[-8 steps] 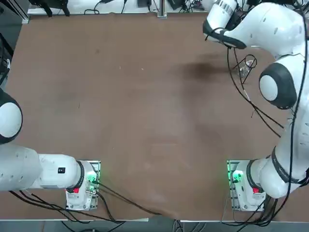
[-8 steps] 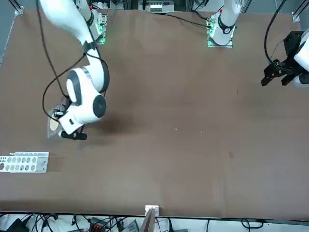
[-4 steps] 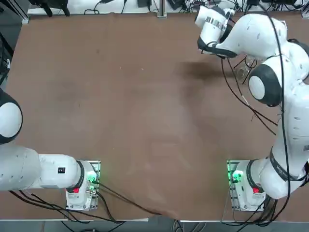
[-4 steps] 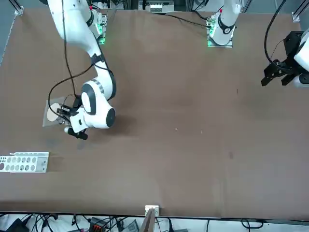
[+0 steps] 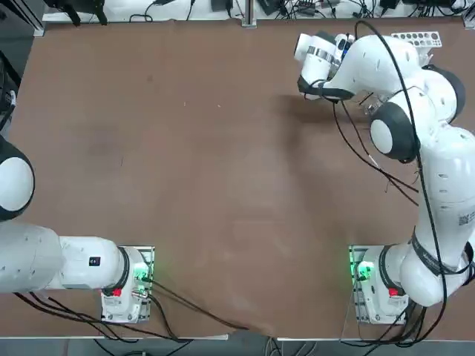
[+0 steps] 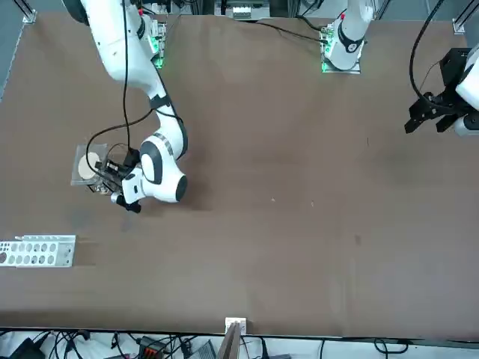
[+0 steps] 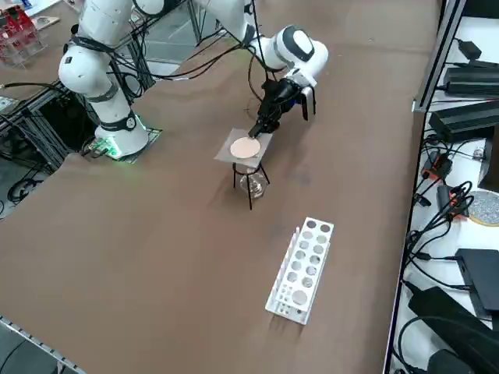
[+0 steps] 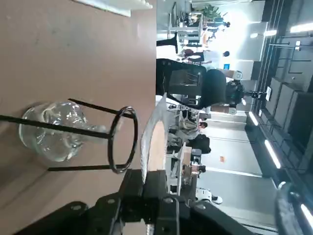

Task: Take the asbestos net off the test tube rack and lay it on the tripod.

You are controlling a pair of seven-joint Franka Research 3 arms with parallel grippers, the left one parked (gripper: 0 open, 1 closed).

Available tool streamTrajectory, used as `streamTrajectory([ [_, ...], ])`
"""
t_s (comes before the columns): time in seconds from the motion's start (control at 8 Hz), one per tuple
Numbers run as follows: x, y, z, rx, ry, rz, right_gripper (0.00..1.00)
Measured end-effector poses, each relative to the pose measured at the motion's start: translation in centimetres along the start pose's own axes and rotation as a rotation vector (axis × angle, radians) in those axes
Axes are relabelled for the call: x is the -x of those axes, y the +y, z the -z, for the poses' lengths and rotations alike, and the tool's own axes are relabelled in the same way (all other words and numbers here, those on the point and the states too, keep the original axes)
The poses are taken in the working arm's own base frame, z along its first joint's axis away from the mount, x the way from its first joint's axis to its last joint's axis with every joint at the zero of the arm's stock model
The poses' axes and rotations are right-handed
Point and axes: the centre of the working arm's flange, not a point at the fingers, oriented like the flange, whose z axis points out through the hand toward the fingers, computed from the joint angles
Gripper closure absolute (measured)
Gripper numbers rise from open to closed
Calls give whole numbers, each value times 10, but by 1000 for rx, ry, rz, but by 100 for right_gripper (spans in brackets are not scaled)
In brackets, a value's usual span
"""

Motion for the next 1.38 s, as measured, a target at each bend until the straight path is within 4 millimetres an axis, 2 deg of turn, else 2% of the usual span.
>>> streamTrajectory([
  [0.38,6,-28,-7,40,5,33,98],
  [1.38,2,-34,-18,81,29,35,98],
])
